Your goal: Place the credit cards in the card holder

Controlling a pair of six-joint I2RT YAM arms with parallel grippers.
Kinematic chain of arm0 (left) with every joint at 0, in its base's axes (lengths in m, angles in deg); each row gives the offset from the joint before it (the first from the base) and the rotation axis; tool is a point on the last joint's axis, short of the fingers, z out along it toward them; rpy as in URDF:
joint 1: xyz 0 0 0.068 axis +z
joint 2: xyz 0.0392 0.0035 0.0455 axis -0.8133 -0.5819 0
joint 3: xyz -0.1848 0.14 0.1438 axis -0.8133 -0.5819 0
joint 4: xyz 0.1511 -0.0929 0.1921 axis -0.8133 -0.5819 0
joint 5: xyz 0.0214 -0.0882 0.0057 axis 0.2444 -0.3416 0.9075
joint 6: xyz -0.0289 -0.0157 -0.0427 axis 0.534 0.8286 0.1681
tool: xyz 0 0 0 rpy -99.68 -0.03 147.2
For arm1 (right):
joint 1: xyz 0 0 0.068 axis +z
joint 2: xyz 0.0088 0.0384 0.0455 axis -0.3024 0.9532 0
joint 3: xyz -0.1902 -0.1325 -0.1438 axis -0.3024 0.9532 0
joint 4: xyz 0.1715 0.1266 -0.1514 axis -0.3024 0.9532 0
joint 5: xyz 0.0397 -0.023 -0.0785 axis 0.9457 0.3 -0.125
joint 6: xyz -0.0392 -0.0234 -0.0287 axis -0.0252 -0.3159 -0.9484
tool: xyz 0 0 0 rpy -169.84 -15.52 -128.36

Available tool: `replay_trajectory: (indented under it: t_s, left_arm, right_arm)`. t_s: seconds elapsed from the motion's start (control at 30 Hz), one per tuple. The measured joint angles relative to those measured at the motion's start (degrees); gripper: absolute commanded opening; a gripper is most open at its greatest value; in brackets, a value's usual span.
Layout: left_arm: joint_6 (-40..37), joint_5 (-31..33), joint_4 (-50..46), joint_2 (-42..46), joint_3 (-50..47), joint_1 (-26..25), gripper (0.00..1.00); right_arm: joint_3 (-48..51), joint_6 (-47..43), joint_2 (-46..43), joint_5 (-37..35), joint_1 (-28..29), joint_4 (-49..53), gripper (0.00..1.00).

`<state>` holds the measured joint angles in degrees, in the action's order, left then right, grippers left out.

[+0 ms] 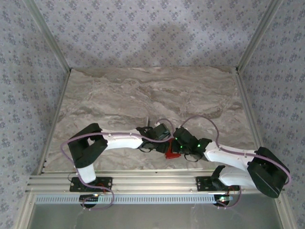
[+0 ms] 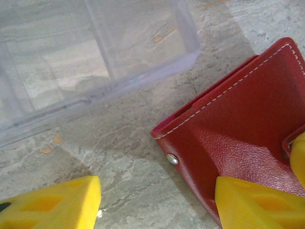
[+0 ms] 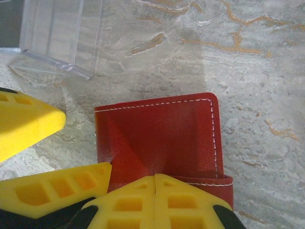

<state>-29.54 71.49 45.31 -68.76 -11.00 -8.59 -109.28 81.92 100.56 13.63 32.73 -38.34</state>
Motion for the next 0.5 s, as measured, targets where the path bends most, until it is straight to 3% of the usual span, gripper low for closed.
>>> replay_trajectory:
  t_s: [0.17, 0.2, 0.27, 0.37, 0.5]
  left_arm:
    - [-0.02, -0.37, -0.46, -0.07, 0.33, 0.13, 0.63]
    - [0.0, -0.44, -0.55, -0.04, 0.37, 0.28, 0.63]
    - [0.0, -0.9, -0.59, 0.11, 0.35, 0.74, 0.63]
    - [-0.09, -0.5, -1.6, 2.4, -1.22, 2.34, 0.71]
    - [-0.42, 1.75, -3.19, 8.98, -4.35, 5.35, 0.96]
  right_arm:
    - [-0.44, 0.52, 0.81, -1.07, 0.68, -0.02, 0.0]
    - [-1.03, 0.46, 1.07, -1.09, 0.68, 0.55, 0.06]
    - [-2.32, 0.11, 1.86, -1.07, 0.66, 1.92, 0.29]
    - [-5.05, -1.16, 2.36, -1.64, 0.33, 5.51, 0.58]
    - [-8.79, -3.52, 2.03, -1.07, 0.13, 9.25, 0.87]
